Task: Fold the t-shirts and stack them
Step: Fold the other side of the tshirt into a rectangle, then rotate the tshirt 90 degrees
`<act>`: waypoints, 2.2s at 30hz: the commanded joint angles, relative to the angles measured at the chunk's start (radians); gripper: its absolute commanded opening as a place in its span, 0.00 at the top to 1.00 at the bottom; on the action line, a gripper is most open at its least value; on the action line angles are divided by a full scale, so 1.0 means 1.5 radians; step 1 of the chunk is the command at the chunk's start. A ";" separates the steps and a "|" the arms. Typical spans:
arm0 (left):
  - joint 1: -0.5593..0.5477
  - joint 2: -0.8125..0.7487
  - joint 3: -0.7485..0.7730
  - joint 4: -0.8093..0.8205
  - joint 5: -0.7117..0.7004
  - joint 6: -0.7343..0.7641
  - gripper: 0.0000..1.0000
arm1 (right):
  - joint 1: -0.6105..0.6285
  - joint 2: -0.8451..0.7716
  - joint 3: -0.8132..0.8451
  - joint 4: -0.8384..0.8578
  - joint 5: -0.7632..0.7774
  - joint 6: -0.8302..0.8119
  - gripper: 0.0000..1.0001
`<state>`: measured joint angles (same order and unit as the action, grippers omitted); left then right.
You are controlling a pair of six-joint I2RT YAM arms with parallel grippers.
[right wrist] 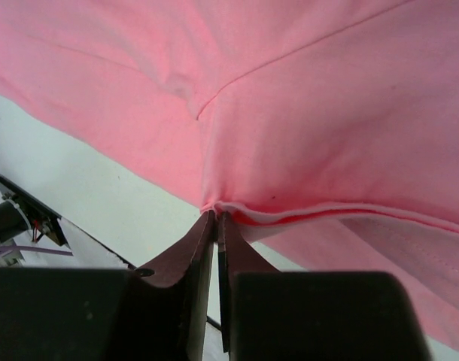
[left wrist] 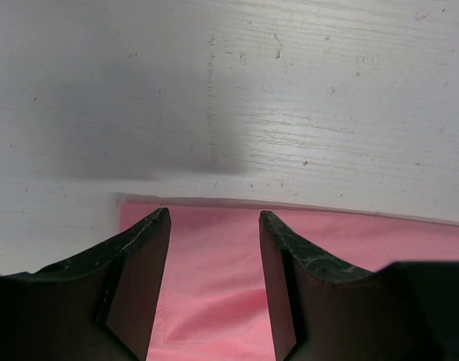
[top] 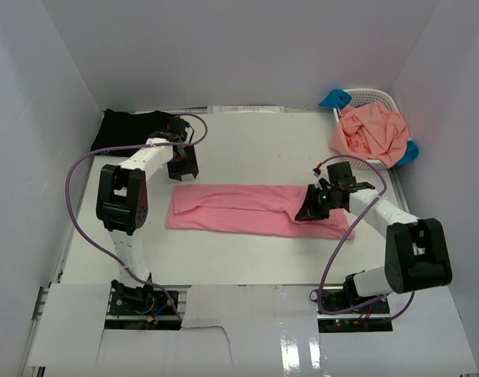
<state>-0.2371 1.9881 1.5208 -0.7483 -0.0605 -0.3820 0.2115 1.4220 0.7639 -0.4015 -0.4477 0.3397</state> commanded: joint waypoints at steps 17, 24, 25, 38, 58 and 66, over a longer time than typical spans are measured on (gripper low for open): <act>-0.046 -0.049 0.079 -0.019 0.111 0.025 0.41 | -0.011 -0.055 0.081 -0.041 0.115 -0.041 0.56; -0.177 0.039 0.261 -0.035 0.383 0.033 0.41 | -0.043 0.018 0.056 0.030 0.044 -0.077 0.57; -0.187 0.053 0.275 -0.035 0.408 0.032 0.41 | -0.048 0.022 0.053 0.035 0.033 -0.088 0.57; -0.295 0.198 0.287 0.081 0.642 -0.045 0.42 | -0.152 0.039 -0.009 0.137 -0.108 -0.103 0.55; -0.336 0.286 0.335 0.096 0.638 -0.069 0.41 | -0.156 0.009 -0.052 0.056 -0.124 -0.112 0.56; -0.337 0.306 0.350 0.091 0.624 -0.071 0.41 | -0.156 -0.112 -0.102 -0.047 -0.087 -0.076 0.59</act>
<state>-0.7414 2.4393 2.0098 -0.6174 0.8780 -0.4915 -0.0196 1.3106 0.6357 -0.3836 -0.5892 0.2008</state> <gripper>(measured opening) 0.592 0.412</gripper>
